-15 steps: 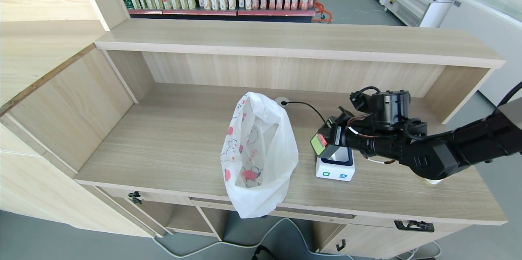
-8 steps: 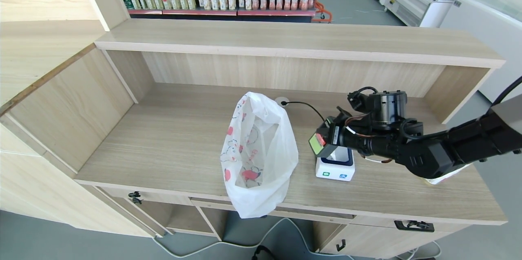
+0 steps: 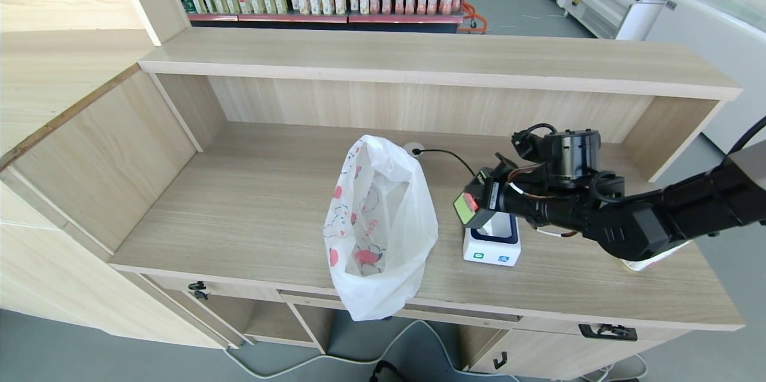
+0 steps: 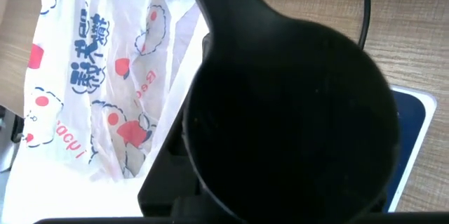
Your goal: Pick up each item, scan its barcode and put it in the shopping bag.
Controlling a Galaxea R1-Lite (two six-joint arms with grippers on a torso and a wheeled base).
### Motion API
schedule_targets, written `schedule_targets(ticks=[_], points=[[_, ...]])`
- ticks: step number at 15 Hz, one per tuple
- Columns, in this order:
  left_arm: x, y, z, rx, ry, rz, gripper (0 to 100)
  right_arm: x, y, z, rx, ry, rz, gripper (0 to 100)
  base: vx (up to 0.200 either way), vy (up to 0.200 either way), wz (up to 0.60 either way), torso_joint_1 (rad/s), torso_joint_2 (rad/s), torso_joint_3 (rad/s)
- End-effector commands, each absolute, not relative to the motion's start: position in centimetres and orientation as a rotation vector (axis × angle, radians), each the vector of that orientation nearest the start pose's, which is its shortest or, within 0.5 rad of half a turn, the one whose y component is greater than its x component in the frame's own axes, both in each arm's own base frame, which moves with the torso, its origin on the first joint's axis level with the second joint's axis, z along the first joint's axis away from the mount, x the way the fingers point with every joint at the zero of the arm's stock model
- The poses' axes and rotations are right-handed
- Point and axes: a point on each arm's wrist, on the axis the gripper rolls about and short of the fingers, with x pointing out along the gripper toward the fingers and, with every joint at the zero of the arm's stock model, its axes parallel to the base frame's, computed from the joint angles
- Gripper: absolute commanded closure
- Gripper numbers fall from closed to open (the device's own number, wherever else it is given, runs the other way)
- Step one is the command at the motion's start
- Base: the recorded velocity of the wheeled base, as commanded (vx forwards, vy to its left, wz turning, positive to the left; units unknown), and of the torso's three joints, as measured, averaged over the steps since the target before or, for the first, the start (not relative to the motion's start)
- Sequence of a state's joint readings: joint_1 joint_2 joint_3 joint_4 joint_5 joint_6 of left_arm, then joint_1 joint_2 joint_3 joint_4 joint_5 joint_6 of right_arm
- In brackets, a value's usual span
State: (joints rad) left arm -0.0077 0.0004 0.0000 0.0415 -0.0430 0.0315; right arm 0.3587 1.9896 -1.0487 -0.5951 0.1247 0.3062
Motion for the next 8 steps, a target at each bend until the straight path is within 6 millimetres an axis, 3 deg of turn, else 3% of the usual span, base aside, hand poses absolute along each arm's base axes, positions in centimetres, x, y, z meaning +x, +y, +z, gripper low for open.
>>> schedule_targets(ticks=[1, 2, 4, 8], points=[[-2.3, -0.1, 7.1, 0.031, 0.041, -0.051, 0, 34.2, 13.1, 18.0, 0.240, 0.305, 0.448, 100, 0.000, 0.000, 0.00, 0.000, 0.00, 0.000], [-2.3, -0.1, 7.1, 0.031, 0.041, -0.051, 0, 33.3, 12.7, 19.7, 0.208, 0.247, 0.460, 100, 0.000, 0.000, 0.00, 0.000, 0.00, 0.000], [-2.3, -0.1, 7.1, 0.031, 0.041, -0.051, 0, 31.8, 12.1, 22.3, 0.142, 0.153, 0.508, 100, 0.000, 0.200, 0.00, 0.000, 0.00, 0.002], [-2.3, -0.1, 7.1, 0.033, 0.041, -0.051, 0, 29.7, 12.6, 24.6, -0.010, 0.038, 0.635, 100, 0.000, 0.200, 0.00, 0.005, 0.00, 0.000]])
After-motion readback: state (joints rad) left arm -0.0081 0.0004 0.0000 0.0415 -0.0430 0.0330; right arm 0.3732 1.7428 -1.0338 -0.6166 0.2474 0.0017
